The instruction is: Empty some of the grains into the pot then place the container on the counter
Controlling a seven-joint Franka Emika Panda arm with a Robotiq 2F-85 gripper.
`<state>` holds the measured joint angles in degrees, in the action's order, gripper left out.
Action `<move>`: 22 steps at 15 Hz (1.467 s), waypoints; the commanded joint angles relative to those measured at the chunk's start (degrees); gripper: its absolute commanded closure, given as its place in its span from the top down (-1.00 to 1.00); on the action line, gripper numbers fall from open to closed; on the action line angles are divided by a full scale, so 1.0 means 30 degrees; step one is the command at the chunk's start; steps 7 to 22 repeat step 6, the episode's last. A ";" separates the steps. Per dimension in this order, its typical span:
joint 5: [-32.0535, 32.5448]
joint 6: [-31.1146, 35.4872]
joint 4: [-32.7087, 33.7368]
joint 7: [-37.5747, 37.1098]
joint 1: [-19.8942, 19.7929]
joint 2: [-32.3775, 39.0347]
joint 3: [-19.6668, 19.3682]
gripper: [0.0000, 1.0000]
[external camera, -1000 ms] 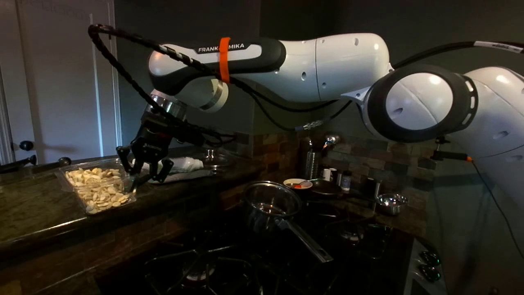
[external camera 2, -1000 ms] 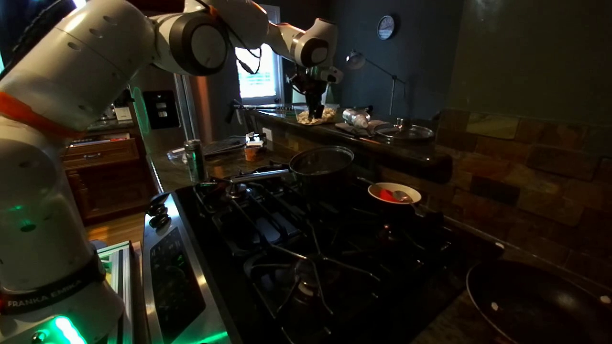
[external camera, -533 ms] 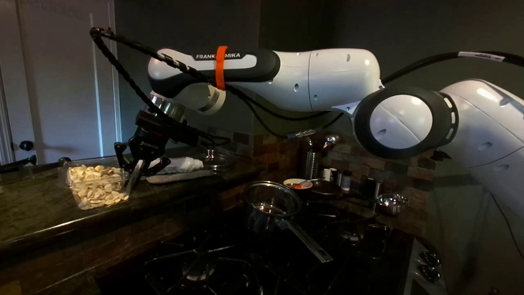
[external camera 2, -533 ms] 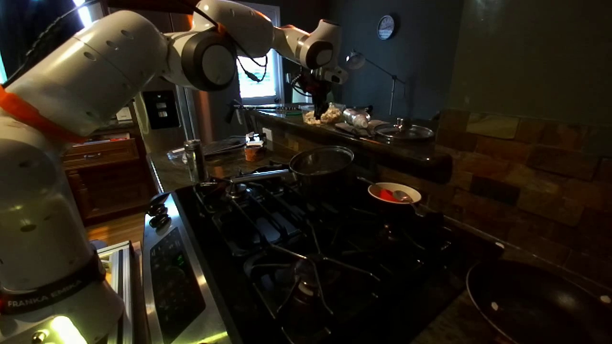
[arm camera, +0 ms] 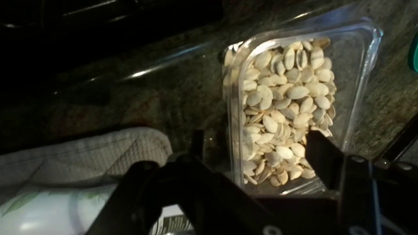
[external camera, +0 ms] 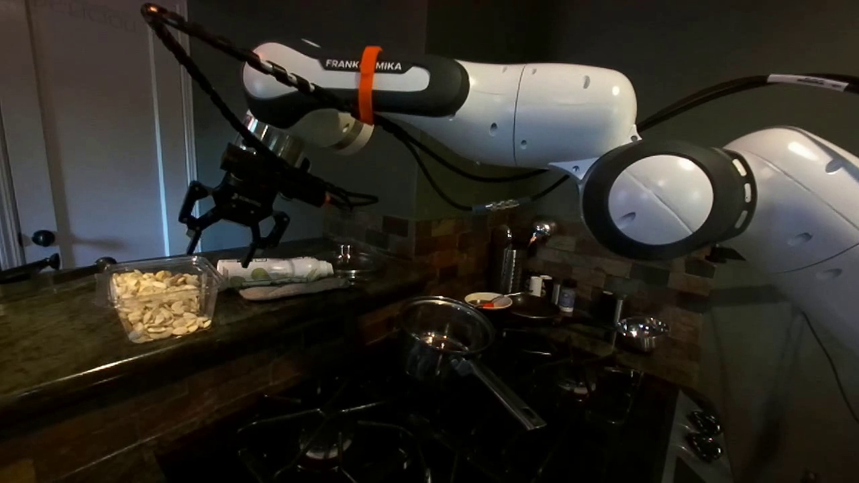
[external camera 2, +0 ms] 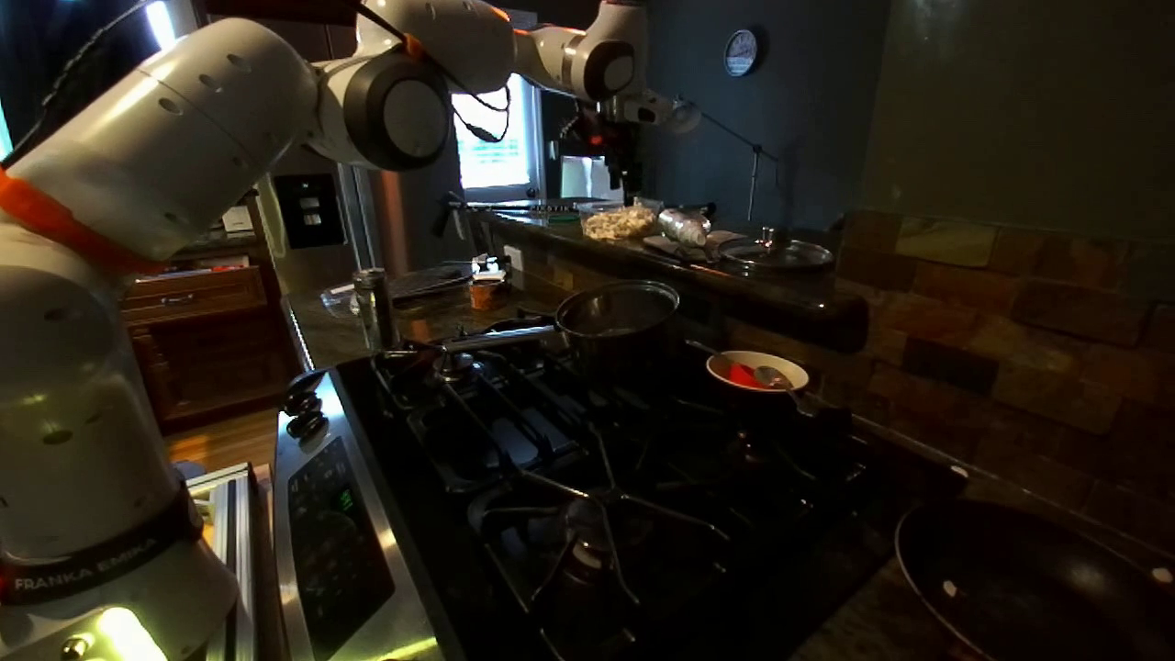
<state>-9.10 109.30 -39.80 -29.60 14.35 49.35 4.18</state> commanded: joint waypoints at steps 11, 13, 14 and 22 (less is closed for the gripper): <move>0.1796 -0.1872 -0.0856 0.5473 -0.0680 -0.3049 -0.0504 1.00; 0.1796 -0.1872 -0.0856 0.5473 -0.0680 -0.3049 -0.0504 1.00; 0.1796 -0.1872 -0.0856 0.5473 -0.0680 -0.3049 -0.0504 1.00; 0.1796 -0.1872 -0.0856 0.5473 -0.0680 -0.3049 -0.0504 1.00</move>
